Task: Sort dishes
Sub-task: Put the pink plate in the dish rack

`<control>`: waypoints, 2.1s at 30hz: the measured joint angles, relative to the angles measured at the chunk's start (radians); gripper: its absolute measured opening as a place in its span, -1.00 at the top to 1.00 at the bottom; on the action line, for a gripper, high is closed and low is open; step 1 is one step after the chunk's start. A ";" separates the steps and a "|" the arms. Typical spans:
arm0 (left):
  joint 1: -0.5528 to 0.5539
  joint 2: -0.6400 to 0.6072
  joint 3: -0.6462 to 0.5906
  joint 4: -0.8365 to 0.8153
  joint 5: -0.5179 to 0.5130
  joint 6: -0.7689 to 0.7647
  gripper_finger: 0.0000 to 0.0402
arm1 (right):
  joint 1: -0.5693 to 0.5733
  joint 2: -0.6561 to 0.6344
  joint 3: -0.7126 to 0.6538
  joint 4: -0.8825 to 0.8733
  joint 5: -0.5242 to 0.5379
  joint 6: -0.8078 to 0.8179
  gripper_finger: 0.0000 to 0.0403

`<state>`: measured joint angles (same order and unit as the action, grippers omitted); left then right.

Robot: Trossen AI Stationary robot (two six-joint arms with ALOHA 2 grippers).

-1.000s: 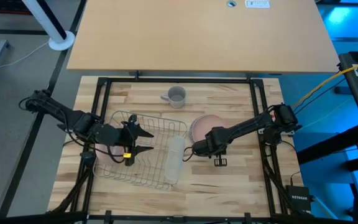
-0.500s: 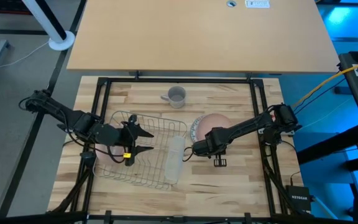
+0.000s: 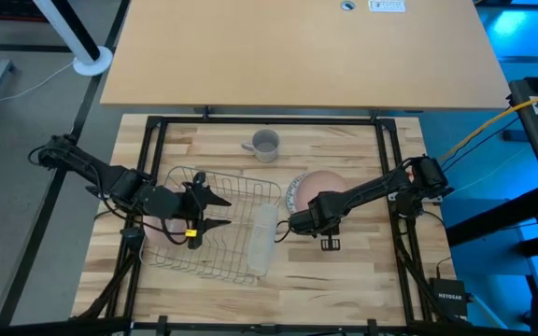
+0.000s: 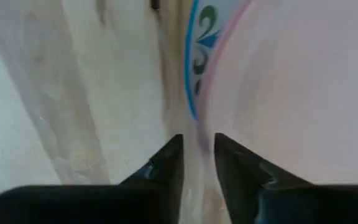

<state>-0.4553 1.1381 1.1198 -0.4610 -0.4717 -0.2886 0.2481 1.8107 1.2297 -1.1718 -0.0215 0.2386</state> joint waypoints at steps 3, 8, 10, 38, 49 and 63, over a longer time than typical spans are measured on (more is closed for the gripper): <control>0.000 0.000 0.000 0.000 0.000 0.000 -0.03 | 0.000 0.000 0.000 0.000 -0.043 0.000 0.38; 0.000 0.000 0.000 0.000 0.000 0.000 -0.03 | 0.000 0.000 -0.014 0.015 -0.038 -0.001 0.27; 0.000 0.000 0.000 0.000 0.000 0.000 -0.03 | -0.007 0.000 -0.038 0.023 -0.019 -0.001 0.27; 0.000 0.000 0.000 0.001 0.000 -0.003 -0.03 | -0.019 0.000 -0.013 -0.040 -0.163 -0.026 0.93; 0.000 0.000 0.000 0.000 0.000 -0.004 -0.03 | -0.019 0.000 0.033 -0.052 -0.131 -0.009 0.92; 0.000 0.053 0.000 0.008 0.000 0.010 -0.03 | -0.019 0.000 0.033 -0.069 -0.134 -0.003 0.84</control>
<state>-0.4555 1.1915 1.1194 -0.4530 -0.4718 -0.2786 0.2291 1.8111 1.2629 -1.2409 -0.1554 0.2352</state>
